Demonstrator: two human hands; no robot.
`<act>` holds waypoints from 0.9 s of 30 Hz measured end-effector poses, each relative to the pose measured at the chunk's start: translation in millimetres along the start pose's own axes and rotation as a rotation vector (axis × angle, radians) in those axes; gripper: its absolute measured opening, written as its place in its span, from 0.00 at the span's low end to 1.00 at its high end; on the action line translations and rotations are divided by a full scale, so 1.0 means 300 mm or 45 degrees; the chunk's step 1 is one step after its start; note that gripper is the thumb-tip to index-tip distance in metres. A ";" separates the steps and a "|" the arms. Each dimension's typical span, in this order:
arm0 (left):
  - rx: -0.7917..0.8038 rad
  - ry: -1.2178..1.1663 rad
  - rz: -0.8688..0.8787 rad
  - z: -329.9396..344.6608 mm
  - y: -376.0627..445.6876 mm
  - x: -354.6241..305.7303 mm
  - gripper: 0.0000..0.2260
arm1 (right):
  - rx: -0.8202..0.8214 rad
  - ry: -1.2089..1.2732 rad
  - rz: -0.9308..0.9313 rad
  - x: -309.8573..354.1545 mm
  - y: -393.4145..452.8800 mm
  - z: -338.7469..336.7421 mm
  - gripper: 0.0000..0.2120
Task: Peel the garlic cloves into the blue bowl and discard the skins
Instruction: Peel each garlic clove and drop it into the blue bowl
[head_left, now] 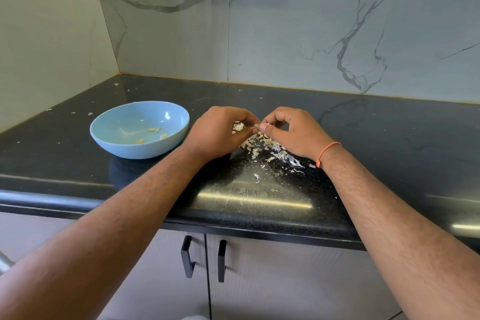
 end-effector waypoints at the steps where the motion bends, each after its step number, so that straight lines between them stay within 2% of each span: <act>1: -0.007 -0.008 0.003 -0.002 0.001 -0.001 0.07 | -0.003 0.003 0.004 -0.001 0.000 -0.002 0.05; 9: -0.020 -0.019 -0.081 -0.011 0.005 0.016 0.05 | -0.087 0.001 0.078 -0.015 0.003 -0.028 0.06; 12: -0.010 -0.014 -0.101 -0.010 0.001 0.023 0.04 | -0.062 0.026 0.059 -0.012 -0.001 -0.029 0.03; 16: -0.017 -0.043 -0.122 -0.012 -0.001 0.027 0.04 | -0.054 0.011 -0.013 -0.002 -0.007 -0.030 0.11; 27: -0.047 -0.144 -0.120 -0.017 -0.005 0.015 0.03 | -0.085 0.116 -0.042 0.018 -0.009 -0.039 0.03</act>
Point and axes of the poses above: each hand's wrist, its own y-axis towards the middle knuckle, its own z-axis out of the palm, x = y × z, the point moved 9 cm from there along y, towards the middle knuckle, and after that the axes turned 5 degrees about z, right-handed, at the moved point
